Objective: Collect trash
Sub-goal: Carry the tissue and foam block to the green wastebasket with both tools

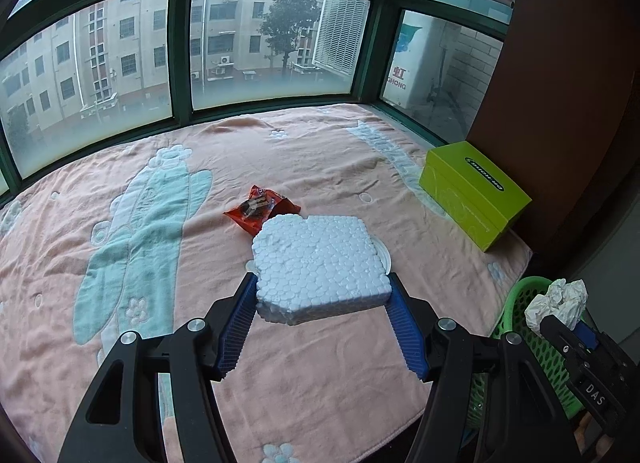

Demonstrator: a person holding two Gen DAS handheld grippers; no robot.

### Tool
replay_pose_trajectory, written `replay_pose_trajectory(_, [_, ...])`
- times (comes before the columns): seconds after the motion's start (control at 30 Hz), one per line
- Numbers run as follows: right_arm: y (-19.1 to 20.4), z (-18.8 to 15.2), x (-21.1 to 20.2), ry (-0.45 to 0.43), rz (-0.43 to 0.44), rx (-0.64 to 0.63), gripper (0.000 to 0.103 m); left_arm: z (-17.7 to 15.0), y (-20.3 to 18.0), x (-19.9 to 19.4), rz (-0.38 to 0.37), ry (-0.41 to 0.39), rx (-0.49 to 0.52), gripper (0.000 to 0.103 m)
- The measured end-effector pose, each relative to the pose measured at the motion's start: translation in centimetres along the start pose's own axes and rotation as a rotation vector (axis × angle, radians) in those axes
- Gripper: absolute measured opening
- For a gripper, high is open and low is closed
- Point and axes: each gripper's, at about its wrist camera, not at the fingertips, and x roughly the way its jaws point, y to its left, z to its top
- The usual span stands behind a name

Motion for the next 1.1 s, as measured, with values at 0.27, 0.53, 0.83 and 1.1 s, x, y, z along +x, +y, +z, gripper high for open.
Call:
replay_pose_trajectory(0.27, [-0.7,-0.2,-1.2,-0.017,-0.021,0.007,0.055,-0.5,-1.0,-0.7,0.000,-0.005,0.013,0.062])
replay_pose_trajectory(0.53, [-2.1,-0.6,-2.1,-0.030,-0.048,0.030,0.055,-0.8,-2.2,-1.1,-0.012,-0.006,0.029,0.062])
replay_pose_trajectory(0.83, [-4.1,-1.1,-3.3,-0.044,-0.088,0.067,0.056,-1.0,-3.9,-1.3,-0.039,-0.005,0.060,0.062])
replay_pose_trajectory(1.1, [-6.1,-1.6,-4.2,-0.053,-0.133,0.103,0.056,-1.3,-5.4,-1.3,-0.066,-0.002,0.088,0.062])
